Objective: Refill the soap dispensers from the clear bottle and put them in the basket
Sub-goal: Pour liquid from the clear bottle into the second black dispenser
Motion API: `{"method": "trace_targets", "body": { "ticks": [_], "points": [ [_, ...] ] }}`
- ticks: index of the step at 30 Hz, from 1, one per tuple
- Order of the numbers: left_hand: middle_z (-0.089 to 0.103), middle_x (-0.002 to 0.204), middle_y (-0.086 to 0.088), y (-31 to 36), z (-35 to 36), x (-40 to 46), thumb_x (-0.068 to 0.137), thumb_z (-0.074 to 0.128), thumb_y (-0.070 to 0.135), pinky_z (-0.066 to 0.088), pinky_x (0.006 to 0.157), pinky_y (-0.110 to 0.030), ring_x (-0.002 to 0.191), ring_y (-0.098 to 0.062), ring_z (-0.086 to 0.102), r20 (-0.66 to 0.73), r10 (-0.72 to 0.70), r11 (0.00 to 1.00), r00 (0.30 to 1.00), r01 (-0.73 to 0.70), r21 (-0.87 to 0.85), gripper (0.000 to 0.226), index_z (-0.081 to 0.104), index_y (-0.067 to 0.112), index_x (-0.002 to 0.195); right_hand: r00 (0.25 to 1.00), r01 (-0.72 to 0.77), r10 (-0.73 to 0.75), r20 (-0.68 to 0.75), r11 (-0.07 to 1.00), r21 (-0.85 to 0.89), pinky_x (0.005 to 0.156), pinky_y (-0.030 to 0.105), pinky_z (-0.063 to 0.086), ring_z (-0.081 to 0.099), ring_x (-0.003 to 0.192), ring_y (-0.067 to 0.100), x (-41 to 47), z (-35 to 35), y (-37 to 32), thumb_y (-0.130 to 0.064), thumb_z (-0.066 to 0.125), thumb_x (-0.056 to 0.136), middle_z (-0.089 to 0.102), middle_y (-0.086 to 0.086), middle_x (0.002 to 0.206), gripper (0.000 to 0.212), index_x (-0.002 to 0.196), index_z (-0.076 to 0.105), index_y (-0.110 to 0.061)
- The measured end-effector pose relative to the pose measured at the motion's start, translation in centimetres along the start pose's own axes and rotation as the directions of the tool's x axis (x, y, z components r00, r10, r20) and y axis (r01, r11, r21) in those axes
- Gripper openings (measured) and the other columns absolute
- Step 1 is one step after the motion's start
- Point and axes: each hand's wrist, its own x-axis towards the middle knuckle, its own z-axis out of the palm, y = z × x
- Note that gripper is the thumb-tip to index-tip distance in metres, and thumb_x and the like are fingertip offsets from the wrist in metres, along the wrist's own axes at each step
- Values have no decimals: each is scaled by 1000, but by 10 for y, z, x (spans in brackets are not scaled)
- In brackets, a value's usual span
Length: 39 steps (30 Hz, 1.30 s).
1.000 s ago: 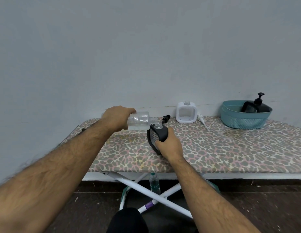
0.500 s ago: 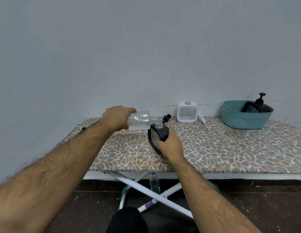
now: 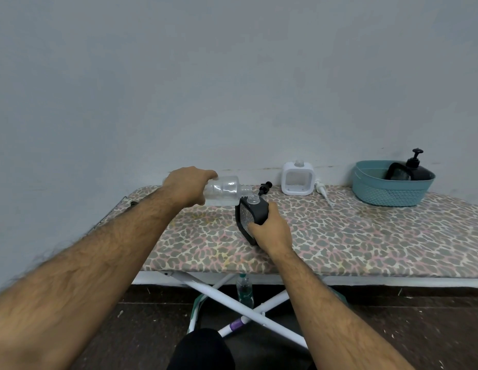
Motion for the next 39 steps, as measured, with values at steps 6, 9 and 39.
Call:
{"method": "trace_targets", "body": {
  "ticks": [6,9,39],
  "points": [
    [66,122,6,0,0,1,80,77,20,53,73,-32,102,-18,62,2,6,1000,1000,-6,12,70,45,37,140,1000,-1,1,-2,1000,-9,73,36,56,64,84,18,0,0,0,-29,70,84,64,-6,97,49,127,46,-23],
    [66,121,6,0,0,2,80,77,19,53,73,-32,101,-18,63,3,3,1000,1000,-4,16,70,45,37,140,1000,1,-1,1,1000,-6,73,35,55,63,85,19,0,-1,0,-29,69,84,64,-6,96,49,127,46,-23],
    [67,119,6,2,-3,3,80,76,17,47,65,-28,96,-16,64,-2,6,999,1000,-5,33,70,46,35,140,1000,4,-4,3,1000,-15,75,38,57,64,86,19,-1,-2,-1,-28,69,84,65,-5,99,49,127,46,-22]
  ]
}}
